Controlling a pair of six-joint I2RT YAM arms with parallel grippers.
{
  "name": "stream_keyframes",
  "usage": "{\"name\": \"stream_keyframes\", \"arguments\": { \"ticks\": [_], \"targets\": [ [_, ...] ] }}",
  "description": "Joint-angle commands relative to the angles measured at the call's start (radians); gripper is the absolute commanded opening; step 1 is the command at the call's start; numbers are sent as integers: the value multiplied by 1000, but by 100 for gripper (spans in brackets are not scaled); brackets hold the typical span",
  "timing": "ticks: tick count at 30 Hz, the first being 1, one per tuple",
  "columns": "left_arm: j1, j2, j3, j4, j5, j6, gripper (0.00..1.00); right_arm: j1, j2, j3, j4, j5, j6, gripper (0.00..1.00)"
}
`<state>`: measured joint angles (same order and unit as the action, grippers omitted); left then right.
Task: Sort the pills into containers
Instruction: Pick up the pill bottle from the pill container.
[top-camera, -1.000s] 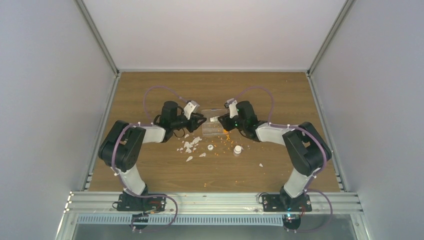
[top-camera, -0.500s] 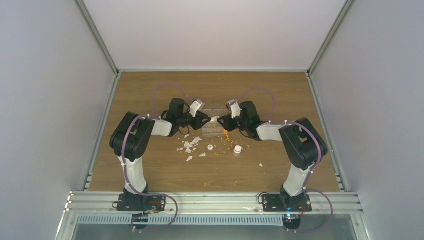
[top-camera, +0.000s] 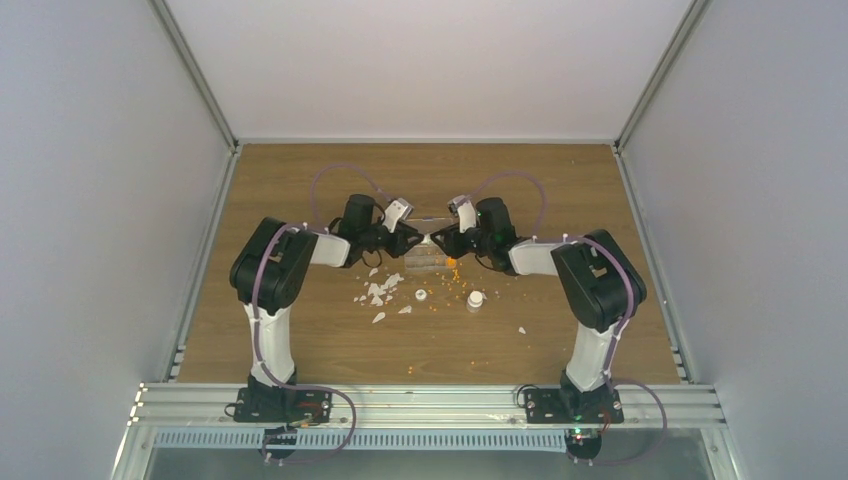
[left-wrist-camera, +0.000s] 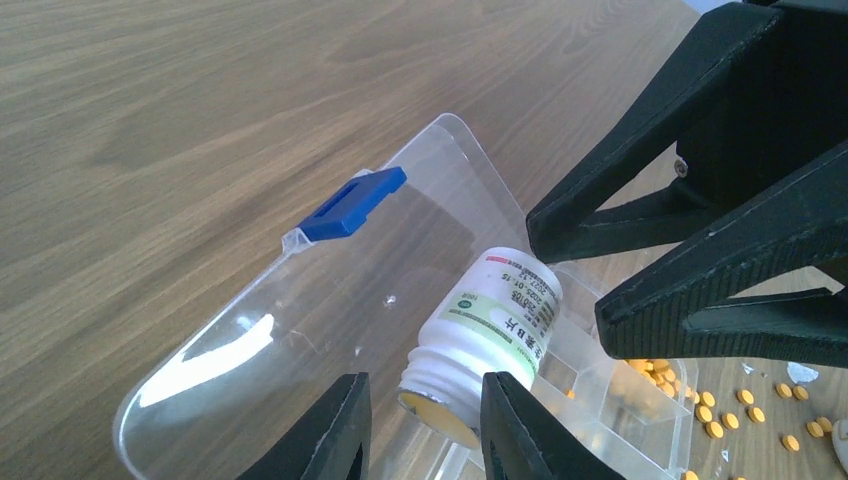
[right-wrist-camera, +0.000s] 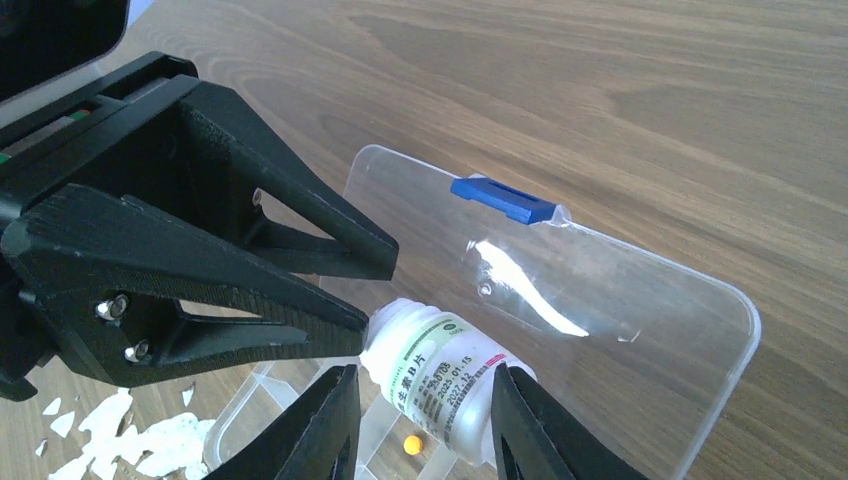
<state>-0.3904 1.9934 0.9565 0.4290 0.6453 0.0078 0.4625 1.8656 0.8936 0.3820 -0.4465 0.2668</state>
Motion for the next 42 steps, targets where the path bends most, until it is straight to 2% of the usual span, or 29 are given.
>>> {"name": "stream_keyframes", "arguments": {
  "ticks": [1, 10, 14, 26, 38, 42],
  "targets": [
    [-9, 25, 24, 19, 3, -6, 71, -13, 30, 19, 30, -18, -11, 81],
    [-9, 29, 15, 42, 49, -5, 68, -16, 52, 25, 37, -24, -5, 74],
    [-10, 20, -1, 68, 65, -35, 67, -15, 59, 29, 41, -27, 1, 63],
    [-9, 18, -10, 154, 178, -81, 67, -16, 73, 38, 68, -60, 11, 53],
    [-15, -12, -8, 200, 229, -104, 67, -19, 29, 25, 72, -69, 1, 51],
    [-28, -12, 6, 174, 187, -88, 67, -27, 2, 9, 74, -61, -1, 52]
  ]
}}
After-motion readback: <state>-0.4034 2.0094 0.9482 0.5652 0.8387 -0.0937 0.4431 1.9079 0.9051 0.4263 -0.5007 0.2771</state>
